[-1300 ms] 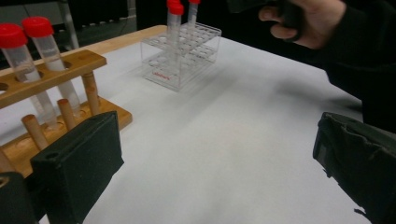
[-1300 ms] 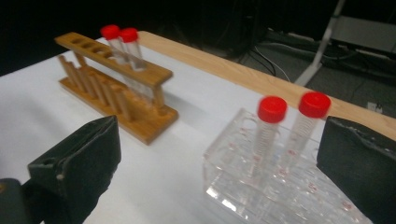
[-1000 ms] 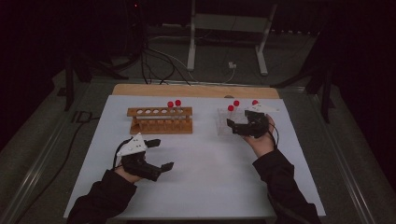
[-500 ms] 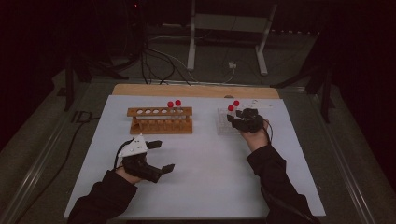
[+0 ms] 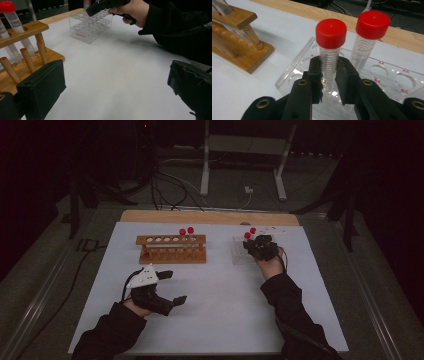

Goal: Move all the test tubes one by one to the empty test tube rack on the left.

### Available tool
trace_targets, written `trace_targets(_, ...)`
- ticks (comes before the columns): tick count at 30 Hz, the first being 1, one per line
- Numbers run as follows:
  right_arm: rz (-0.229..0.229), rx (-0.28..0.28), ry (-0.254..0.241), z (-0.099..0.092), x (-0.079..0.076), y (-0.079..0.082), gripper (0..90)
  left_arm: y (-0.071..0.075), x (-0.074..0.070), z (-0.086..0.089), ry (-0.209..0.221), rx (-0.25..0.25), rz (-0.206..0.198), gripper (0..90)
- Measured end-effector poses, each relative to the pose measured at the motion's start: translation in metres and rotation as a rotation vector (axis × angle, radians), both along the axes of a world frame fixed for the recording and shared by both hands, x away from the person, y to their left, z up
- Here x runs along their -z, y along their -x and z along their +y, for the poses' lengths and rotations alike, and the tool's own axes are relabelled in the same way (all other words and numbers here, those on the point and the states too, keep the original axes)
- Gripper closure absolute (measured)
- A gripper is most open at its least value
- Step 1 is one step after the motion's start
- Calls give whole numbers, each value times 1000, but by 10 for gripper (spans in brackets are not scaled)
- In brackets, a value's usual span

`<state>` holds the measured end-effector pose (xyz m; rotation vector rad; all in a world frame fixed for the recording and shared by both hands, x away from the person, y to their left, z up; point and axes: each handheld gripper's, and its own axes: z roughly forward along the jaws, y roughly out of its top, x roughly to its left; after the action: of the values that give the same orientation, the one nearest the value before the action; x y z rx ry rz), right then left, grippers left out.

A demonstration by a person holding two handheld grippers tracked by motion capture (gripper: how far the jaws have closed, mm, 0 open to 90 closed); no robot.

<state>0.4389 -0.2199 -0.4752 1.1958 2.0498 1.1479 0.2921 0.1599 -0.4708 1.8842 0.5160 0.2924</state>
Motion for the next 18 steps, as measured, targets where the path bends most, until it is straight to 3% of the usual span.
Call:
trace_targets(7,-34,-3,18,-1,-10,6,753,0,0,0,1,3,4,21)
trace_targets(18,-125,-22,50,-1,-43,25,754,0,-4,-1,4,12,12,22)
